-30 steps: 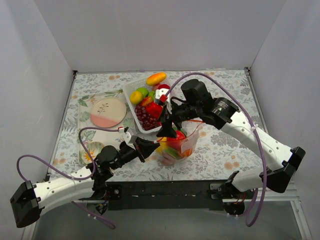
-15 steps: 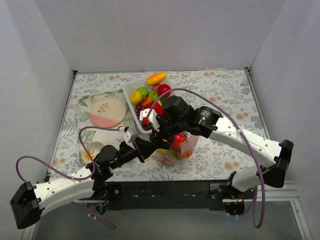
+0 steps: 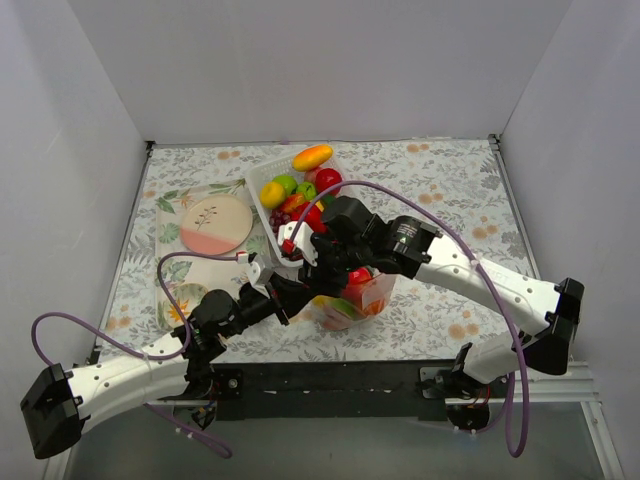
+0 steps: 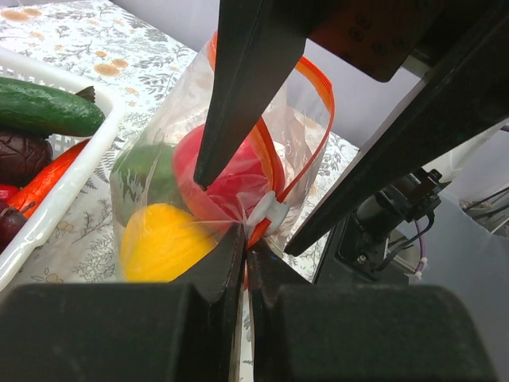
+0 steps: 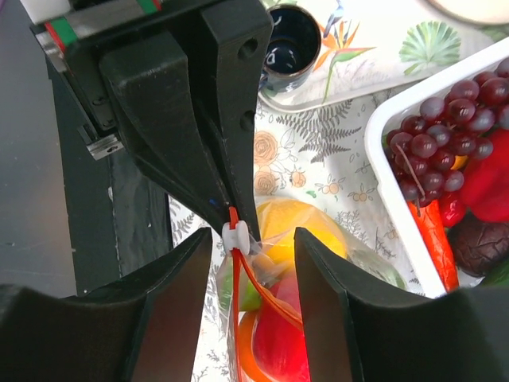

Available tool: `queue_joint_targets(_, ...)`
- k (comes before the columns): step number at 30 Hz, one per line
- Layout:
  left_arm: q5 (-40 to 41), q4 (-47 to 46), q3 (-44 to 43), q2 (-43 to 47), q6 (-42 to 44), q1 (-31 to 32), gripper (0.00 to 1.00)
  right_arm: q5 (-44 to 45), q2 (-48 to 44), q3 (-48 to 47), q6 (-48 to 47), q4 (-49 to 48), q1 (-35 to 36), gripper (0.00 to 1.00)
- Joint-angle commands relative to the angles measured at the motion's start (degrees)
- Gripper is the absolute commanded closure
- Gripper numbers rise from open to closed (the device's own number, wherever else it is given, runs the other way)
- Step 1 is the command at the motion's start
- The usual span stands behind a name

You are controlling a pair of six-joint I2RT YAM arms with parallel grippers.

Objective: Place the food in the zip-top bag and seal the zipper
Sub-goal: Zip the zipper food storage bag at the center of the board.

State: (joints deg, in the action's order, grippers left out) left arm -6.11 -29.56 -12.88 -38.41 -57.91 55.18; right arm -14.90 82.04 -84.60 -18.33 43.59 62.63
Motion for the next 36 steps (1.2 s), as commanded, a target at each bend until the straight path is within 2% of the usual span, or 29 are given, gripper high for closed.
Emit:
queue_joint_targets(1,-0.6,-0.6,0.2,0.0,-0.3,-0.6,1.0,0.6,-0.1,0.7,-0.1,-0.6,0.6,0.47)
queue_joint_targets(10,-0.5,-0.4,0.4,-0.1,-0.8,-0.7,1.0,1.3,-0.7,2.0,0.5,-2.9,0.9,0.57)
queue_joint_targets(15,0.2,-0.3,0.5,-0.3,-0.9,-0.8,1.0,2.9,-1.9,3.5,0.8,-4.0,0.9,0.78)
queue_joint_targets(18,2.0,-0.5,0.8,-0.2,-1.3,-0.9,1.0,4.2,-3.2,4.3,0.8,-4.4,0.9,0.83)
queue_joint_targets(30,10.8,1.3,1.3,1.6,-2.8,-0.9,1.0,10.1,-8.1,7.6,1.8,-4.6,0.8,0.86)
queue_joint_targets(36,18.4,4.5,-0.6,0.5,-4.6,-0.9,1.0,13.0,-10.1,8.7,3.2,-4.0,0.7,0.86)
